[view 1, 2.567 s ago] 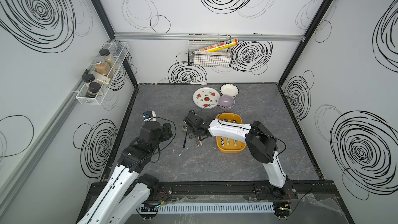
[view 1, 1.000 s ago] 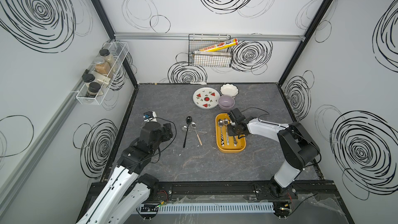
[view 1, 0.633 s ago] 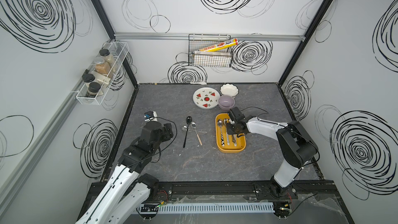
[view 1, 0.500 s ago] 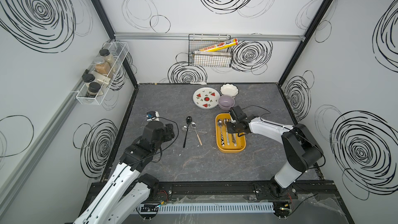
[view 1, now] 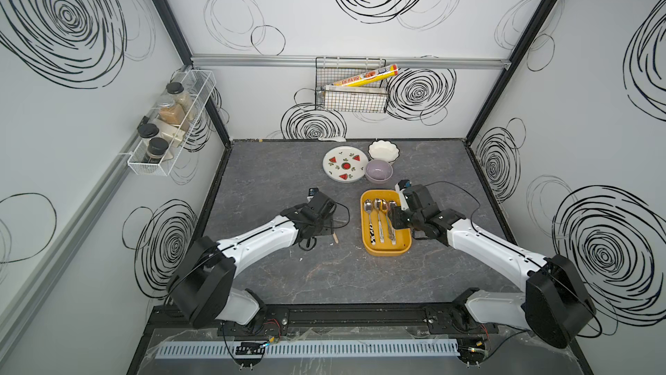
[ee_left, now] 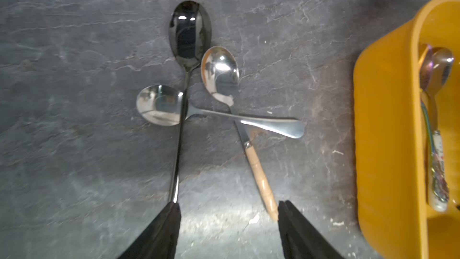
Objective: Put the spoon into the storage box
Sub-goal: Place the spoon in the storage box, then pick up the spoon from the center of the board.
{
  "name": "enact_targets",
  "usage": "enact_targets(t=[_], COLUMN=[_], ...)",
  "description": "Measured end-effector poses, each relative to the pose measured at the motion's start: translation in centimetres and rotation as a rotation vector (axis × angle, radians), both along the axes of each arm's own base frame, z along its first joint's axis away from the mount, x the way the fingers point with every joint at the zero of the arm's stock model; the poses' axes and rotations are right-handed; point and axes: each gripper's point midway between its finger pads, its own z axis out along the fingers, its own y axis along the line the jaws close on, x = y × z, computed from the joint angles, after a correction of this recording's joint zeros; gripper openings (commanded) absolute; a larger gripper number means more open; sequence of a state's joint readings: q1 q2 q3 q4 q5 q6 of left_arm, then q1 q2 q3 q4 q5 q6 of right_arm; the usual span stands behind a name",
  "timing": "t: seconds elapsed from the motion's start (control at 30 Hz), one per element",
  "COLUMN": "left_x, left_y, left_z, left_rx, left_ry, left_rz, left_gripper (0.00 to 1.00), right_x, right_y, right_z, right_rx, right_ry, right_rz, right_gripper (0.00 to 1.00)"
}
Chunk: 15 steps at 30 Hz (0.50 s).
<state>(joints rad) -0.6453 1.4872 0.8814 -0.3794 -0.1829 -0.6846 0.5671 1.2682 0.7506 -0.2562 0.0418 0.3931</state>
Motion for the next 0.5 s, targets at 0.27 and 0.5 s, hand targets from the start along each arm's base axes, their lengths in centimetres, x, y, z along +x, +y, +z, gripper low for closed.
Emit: enact_targets(t=[0.27, 0.5], left_x=[4.1, 6.2], left_y=[-1.8, 1.1], left_z=[-2.7, -1.7], left_rx=[0.000, -0.017], left_ry=[0.028, -0.008], left_rz=[0.038, 0.121], left_gripper=[0.66, 0.66], right_x=[-0.2, -0.2], right_y=[0.4, 0.9], right_z=[-0.1, 0.1], right_rx=[0.028, 0.053], right_ry=[-0.005, -0.007], right_rz=[0.014, 0.031], right_gripper=[0.43, 0.43])
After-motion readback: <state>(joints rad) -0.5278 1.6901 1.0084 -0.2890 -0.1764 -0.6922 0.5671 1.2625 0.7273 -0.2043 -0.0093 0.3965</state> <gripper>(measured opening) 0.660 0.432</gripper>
